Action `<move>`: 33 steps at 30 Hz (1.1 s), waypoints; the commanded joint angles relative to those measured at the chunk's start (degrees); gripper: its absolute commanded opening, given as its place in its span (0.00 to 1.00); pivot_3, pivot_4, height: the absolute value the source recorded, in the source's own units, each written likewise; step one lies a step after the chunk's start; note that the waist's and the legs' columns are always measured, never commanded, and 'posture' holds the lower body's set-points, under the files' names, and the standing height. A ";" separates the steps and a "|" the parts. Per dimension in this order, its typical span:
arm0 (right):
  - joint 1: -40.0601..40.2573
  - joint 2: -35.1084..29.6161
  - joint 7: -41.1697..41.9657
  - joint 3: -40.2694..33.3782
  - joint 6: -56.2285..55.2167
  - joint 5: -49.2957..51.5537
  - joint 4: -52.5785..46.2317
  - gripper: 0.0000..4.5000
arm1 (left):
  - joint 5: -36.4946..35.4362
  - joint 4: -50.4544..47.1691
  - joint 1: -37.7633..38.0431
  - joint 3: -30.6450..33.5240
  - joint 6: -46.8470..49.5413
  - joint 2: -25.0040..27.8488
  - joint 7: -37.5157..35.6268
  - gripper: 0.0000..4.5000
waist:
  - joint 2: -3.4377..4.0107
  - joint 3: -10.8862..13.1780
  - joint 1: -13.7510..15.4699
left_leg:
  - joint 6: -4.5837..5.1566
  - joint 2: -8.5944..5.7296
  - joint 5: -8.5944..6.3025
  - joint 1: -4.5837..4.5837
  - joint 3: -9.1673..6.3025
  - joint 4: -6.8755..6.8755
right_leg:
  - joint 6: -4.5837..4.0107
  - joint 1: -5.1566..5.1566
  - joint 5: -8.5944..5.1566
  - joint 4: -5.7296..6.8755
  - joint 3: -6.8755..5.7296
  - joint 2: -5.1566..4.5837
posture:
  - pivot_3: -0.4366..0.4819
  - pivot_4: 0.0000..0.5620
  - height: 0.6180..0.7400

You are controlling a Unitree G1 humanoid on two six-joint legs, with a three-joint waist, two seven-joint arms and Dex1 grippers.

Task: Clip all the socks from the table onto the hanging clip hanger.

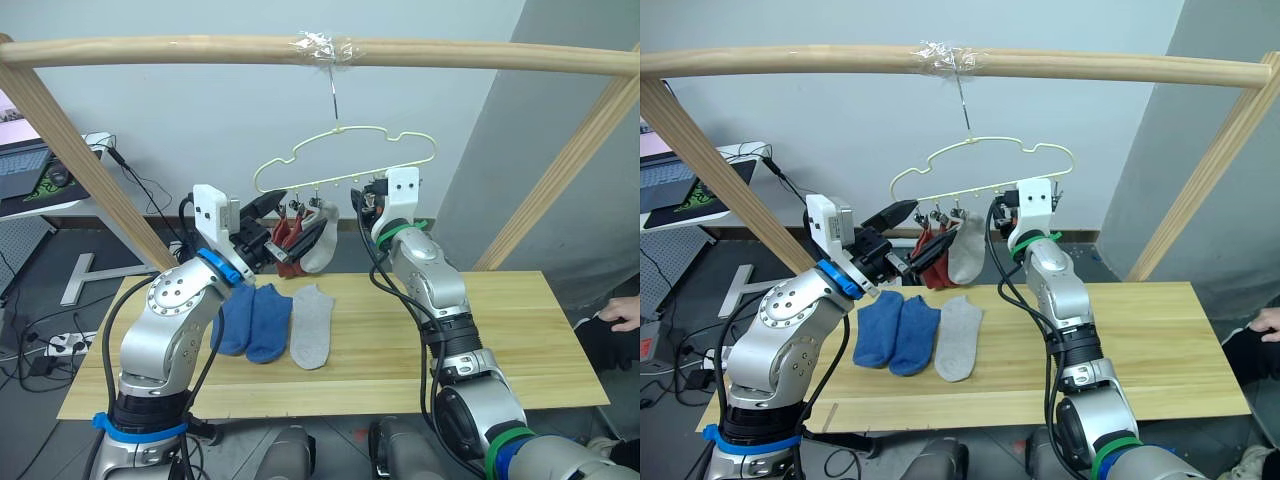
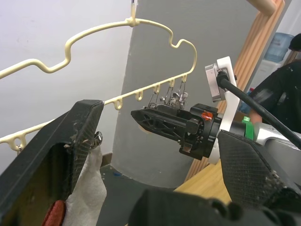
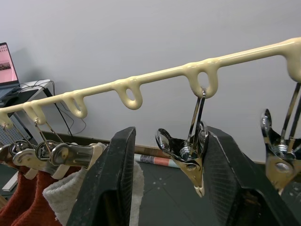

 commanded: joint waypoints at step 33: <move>-2.01 -0.79 0.46 -0.67 -2.07 2.04 -0.59 0.01 | -0.43 -3.86 -0.57 -1.49 0.27 -1.37 1.69 1.00 | 0.02 0.01 -0.02 | 0.00 0.00 0.00 -0.01 -0.01 -0.02 | 0.00 -0.02 0.00 -0.01 0.01 0.00 | 0.55 0.29 1.00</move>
